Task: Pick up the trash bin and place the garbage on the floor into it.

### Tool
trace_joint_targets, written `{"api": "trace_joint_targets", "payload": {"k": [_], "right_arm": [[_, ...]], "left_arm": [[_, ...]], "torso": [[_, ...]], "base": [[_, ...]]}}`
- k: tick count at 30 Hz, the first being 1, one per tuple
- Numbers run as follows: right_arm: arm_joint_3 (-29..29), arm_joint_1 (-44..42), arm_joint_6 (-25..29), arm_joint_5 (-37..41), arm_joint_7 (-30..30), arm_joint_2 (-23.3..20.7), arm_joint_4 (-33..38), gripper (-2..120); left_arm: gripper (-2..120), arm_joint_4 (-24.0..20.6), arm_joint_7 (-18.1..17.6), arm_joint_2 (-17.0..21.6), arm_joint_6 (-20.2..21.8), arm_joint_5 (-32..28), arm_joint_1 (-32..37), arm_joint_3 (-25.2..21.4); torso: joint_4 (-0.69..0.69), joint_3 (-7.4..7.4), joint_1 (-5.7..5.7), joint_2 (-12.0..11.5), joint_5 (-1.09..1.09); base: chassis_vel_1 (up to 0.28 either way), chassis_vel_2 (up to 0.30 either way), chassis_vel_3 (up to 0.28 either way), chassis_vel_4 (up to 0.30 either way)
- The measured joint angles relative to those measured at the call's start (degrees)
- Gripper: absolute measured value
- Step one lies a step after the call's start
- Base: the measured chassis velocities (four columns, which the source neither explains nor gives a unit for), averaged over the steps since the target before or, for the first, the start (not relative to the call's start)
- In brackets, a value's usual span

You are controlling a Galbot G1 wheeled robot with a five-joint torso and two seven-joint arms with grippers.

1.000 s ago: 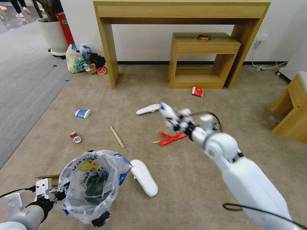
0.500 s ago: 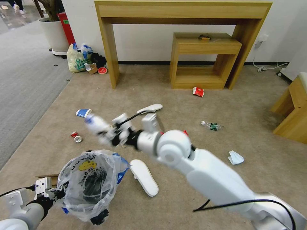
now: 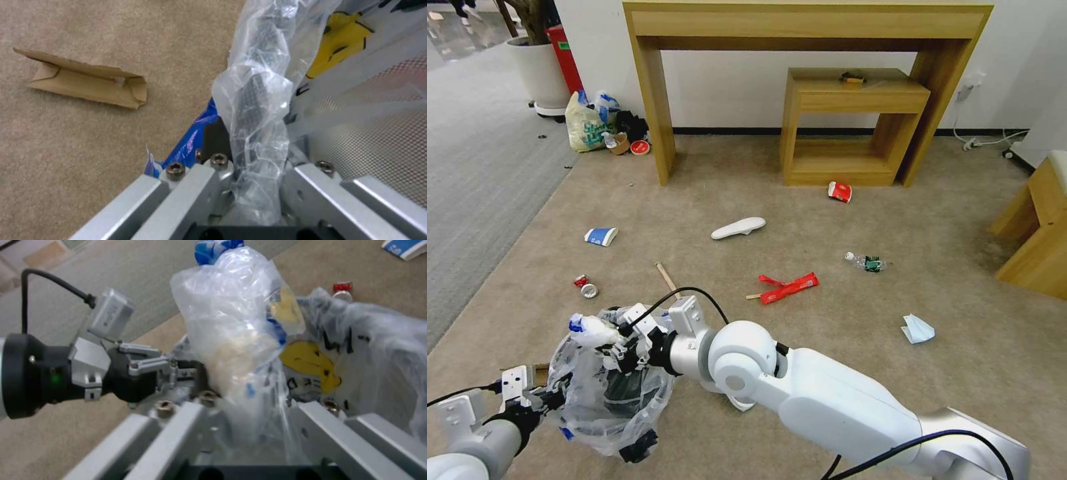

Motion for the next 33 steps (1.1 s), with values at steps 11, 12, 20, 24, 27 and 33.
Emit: {"api": "trace_joint_targets", "payload": {"k": [11, 12, 20, 24, 27, 33], "right_arm": [[0.7, -1.0, 0.2, -0.6, 1.0, -0.4, 0.6, 53], [0.8, -1.0, 0.2, -0.6, 1.0, -0.4, 0.8, 58], [1.4, -1.1, 0.3, -0.7, 1.1, -0.5, 2.3, 87], [2.8, -1.0, 0.4, -0.3, 1.8, -0.1, 3.0, 97], [5.4, -0.9, 0.4, 0.1, 2.2, -0.3, 4.1, 100], [10.4, -2.1, 0.0, 0.0, 2.5, -2.1, 6.1, 100]], "left_arm": [[0, 0.0, -0.3, 0.2, 0.0, -0.4, -0.5, 0.0], [0, 0.0, -0.4, 0.2, 0.0, -0.4, -0.5, 0.0], [0, 0.0, -0.6, 0.3, 0.0, -0.6, -0.6, -0.2], [0, 0.1, -0.7, 0.3, 0.0, -0.6, -0.7, -0.2], [0, 0.2, -0.7, 0.1, 0.0, -0.6, -0.7, -0.2], [0, 0.9, -0.7, 0.1, 0.0, -0.6, -1.0, -0.3]], "torso": [[0.00, 0.00, 0.00, 0.0, 0.00], [0.00, 0.00, 0.00, 0.0, 0.00], [0.00, 0.00, 0.00, 0.0, 0.00], [0.00, 0.00, 0.00, 0.0, 0.01], [0.01, 0.00, 0.00, 0.0, 0.00], [0.01, 0.00, 0.00, 0.0, 0.01]], "base": [[0.000, 0.000, 0.000, 0.000], [0.000, 0.000, 0.000, 0.000], [0.000, 0.000, 0.000, 0.000], [0.000, 0.000, 0.000, 0.000], [0.000, 0.000, 0.000, 0.000], [0.000, 0.000, 0.000, 0.000]]}}
